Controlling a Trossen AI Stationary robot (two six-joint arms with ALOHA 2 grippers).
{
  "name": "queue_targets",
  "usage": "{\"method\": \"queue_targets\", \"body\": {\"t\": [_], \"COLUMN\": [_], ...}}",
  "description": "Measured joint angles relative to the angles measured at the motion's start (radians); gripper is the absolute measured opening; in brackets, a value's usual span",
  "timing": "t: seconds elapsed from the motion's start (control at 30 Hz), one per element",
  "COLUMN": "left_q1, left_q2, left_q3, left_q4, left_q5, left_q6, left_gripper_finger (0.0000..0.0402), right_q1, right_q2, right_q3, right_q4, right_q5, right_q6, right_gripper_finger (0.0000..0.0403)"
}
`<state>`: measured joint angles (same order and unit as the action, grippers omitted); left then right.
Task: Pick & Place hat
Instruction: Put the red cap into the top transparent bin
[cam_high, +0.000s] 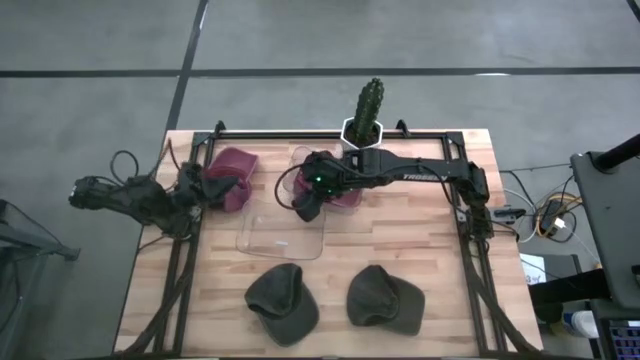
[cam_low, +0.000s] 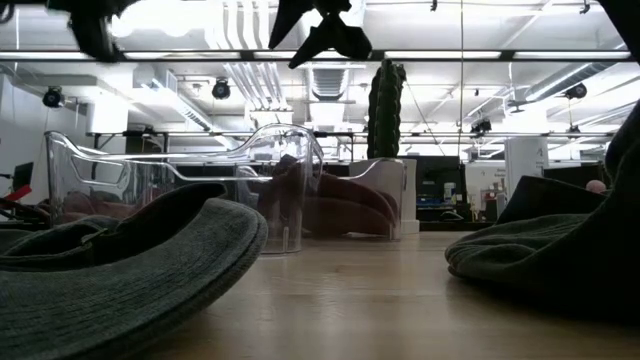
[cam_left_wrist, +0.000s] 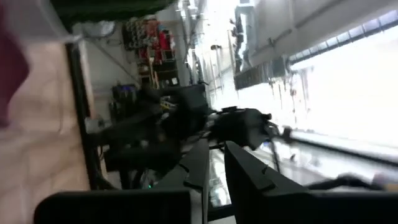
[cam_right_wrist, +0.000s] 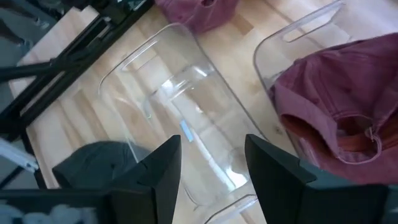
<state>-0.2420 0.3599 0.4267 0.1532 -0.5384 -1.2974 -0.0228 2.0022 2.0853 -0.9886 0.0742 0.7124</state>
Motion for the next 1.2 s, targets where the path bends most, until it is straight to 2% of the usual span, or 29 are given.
{"method": "queue_targets", "body": {"t": [0.1, 0.17, 0.37, 0.5, 0.7, 0.8, 0.9, 1.03, 1.2], "left_q1": [0.007, 0.022, 0.085, 0.131, 0.222, 0.29, 0.35, 0.427, 0.5], "left_q2": [0.074, 0.109, 0.228, 0.313, 0.43, 0.49, 0.545, 0.614, 0.694], "left_q3": [0.119, 0.209, 0.49, 0.61, 0.702, 0.725, 0.737, 0.739, 0.743], "left_q4": [-0.062, -0.184, -0.796, -0.984, -1.029, -1.03, -1.03, -1.033, -1.075], "left_q5": [0.002, 0.002, 0.002, 0.004, 0.05, 0.12, 0.142, 0.177, 0.246], "left_q6": [0.131, 0.175, 0.05, 0.067, 0.138, 0.153, 0.157, 0.182, 0.199], "left_gripper_finger": [0.0044, 0.0044, 0.0044, 0.0044, 0.0058, 0.0083, 0.0115, 0.0141, 0.0147], "right_q1": [0.013, 0.018, 0.039, 0.047, 0.065, 0.08, 0.091, 0.121, 0.154], "right_q2": [0.0, 0.0, 0.0, 0.0, -0.007, -0.038, -0.096, -0.185, -0.284], "right_q3": [-0.002, -0.007, -0.008, -0.008, -0.008, -0.008, -0.01, -0.014, -0.025], "right_q4": [-0.001, -0.003, -0.014, -0.078, -0.145, -0.128, -0.123, -0.122, -0.106], "right_q5": [0.0, -0.001, -0.021, -0.068, -0.091, -0.113, -0.096, 0.035, 0.187], "right_q6": [-0.025, -0.033, -0.087, -0.094, -0.121, -0.146, -0.166, -0.234, -0.255], "right_gripper_finger": [0.0166, 0.0163, 0.0151, 0.0142, 0.0123, 0.0109, 0.0096, 0.0078, 0.0063]}}
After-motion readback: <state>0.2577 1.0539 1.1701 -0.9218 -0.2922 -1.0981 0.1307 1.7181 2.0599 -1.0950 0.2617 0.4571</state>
